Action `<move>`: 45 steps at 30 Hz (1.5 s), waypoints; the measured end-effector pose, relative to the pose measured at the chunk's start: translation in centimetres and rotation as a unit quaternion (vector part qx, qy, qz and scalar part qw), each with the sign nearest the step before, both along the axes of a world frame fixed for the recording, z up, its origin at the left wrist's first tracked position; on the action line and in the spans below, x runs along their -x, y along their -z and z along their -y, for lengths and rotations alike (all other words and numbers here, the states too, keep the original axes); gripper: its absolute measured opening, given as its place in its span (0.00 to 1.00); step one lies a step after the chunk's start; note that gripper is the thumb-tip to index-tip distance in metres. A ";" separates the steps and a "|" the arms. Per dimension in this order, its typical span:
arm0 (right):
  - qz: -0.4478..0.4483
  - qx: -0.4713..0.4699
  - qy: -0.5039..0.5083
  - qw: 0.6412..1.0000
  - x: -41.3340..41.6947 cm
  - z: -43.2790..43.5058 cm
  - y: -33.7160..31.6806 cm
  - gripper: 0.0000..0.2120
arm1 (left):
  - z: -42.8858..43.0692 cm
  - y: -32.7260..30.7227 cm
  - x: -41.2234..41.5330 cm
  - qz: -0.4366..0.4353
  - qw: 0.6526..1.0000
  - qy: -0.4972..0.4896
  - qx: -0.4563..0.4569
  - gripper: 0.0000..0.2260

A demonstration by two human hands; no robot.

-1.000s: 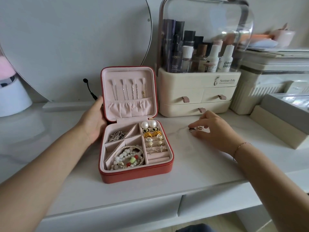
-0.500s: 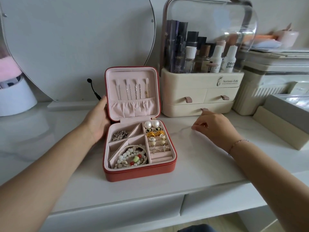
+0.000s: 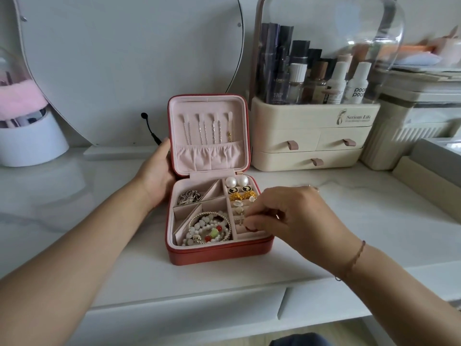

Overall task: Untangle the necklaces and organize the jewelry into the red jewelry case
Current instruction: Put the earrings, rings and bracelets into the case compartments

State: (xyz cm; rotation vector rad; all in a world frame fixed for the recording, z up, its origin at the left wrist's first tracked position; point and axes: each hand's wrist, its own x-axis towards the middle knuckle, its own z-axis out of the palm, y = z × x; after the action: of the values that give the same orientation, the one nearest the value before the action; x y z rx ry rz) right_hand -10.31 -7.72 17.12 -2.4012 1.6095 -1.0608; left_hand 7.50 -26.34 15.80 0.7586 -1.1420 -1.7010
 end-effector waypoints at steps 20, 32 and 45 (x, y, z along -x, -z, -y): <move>-0.001 0.018 -0.017 1.000 0.0 -0.1 0.9 0.10 | 0.6 0.3 -0.3 0.004 1.000 0.008 -0.012 0.21; -0.017 0.016 -0.001 1.000 -0.3 0.3 1.2 0.06 | -0.1 -0.1 -0.3 0.015 1.000 0.001 -0.008 0.20; -0.041 -0.043 0.245 0.968 11.1 2.7 2.1 0.09 | -0.2 0.0 -0.4 0.048 0.998 -0.024 0.035 0.15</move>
State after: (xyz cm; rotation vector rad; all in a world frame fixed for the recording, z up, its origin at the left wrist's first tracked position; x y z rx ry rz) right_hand -21.40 -10.43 14.98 -2.0635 2.2999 -0.9235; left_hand 7.94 -26.10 15.79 0.8257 -1.2340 -1.5897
